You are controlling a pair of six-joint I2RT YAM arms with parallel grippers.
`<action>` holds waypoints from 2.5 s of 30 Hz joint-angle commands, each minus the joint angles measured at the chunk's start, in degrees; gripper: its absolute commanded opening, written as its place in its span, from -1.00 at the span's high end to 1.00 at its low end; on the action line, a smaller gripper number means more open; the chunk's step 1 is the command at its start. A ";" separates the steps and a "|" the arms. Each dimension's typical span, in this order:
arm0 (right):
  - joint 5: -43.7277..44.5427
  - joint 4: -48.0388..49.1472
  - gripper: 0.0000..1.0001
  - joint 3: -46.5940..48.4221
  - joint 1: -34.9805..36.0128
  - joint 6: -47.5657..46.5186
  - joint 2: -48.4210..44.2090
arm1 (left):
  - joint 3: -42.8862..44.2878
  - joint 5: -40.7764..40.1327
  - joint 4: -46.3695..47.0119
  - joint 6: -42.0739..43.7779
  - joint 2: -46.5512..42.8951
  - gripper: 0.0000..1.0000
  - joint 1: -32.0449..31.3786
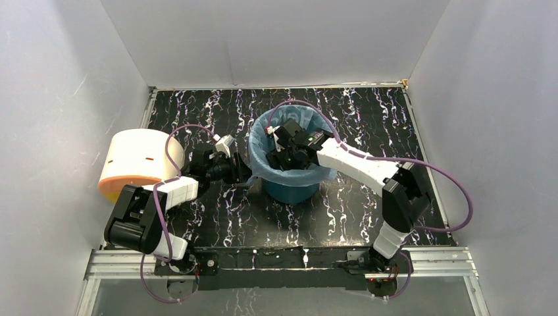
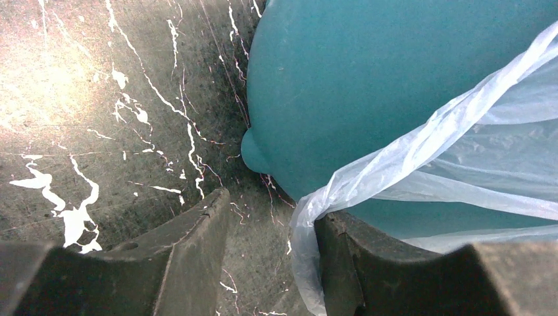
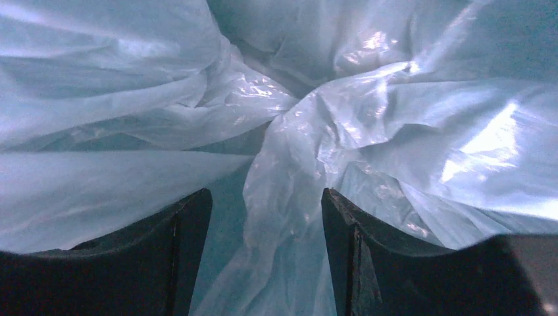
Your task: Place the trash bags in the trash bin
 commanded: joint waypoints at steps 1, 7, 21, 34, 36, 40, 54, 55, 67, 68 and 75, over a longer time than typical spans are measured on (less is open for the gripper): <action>-5.50 -0.28 -0.40 -0.95 -0.13 0.26 3.53 | 0.51 0.41 0.13 0.77 -2.29 0.07 -0.10; -3.43 -1.57 -0.42 -2.66 -0.06 0.42 9.10 | 1.17 0.74 -0.35 0.75 -2.34 0.06 -0.03; -2.48 -3.78 -0.44 -1.81 -0.05 1.91 11.54 | 2.76 -0.66 -3.93 2.05 -3.93 0.00 -0.06; -3.40 -2.52 -0.42 -5.44 -0.10 3.34 16.14 | 5.14 -0.44 -7.32 3.81 -4.48 -0.01 -0.08; -3.34 -2.28 -0.42 -5.44 -0.12 3.43 16.06 | 5.76 -0.95 -9.00 4.77 -4.89 -0.02 -0.06; -2.92 -3.60 -0.42 -3.78 -0.13 3.37 16.19 | 5.55 -1.42 -9.18 4.72 -4.78 -0.02 -0.06; -0.83 -2.75 -0.45 1.51 -0.69 6.00 6.00 | 5.99 -2.04 -10.58 5.64 -4.73 -0.04 -0.06; -1.13 -2.60 -0.45 1.58 -0.66 6.12 5.63 | 6.11 -2.07 -10.71 5.61 -4.73 -0.04 -0.10; -5.24 1.12 -0.46 -2.38 -0.83 6.38 4.56 | 6.06 -2.27 -10.17 5.22 -5.13 -0.04 -0.08; -5.36 0.17 -0.46 -2.09 -0.83 6.58 5.36 | 6.03 -2.16 -10.03 5.08 -5.09 -0.04 -0.06; -6.14 0.66 -0.43 -2.79 -0.83 6.84 7.81 | 6.69 -2.29 -10.95 5.33 -5.76 -0.05 -0.02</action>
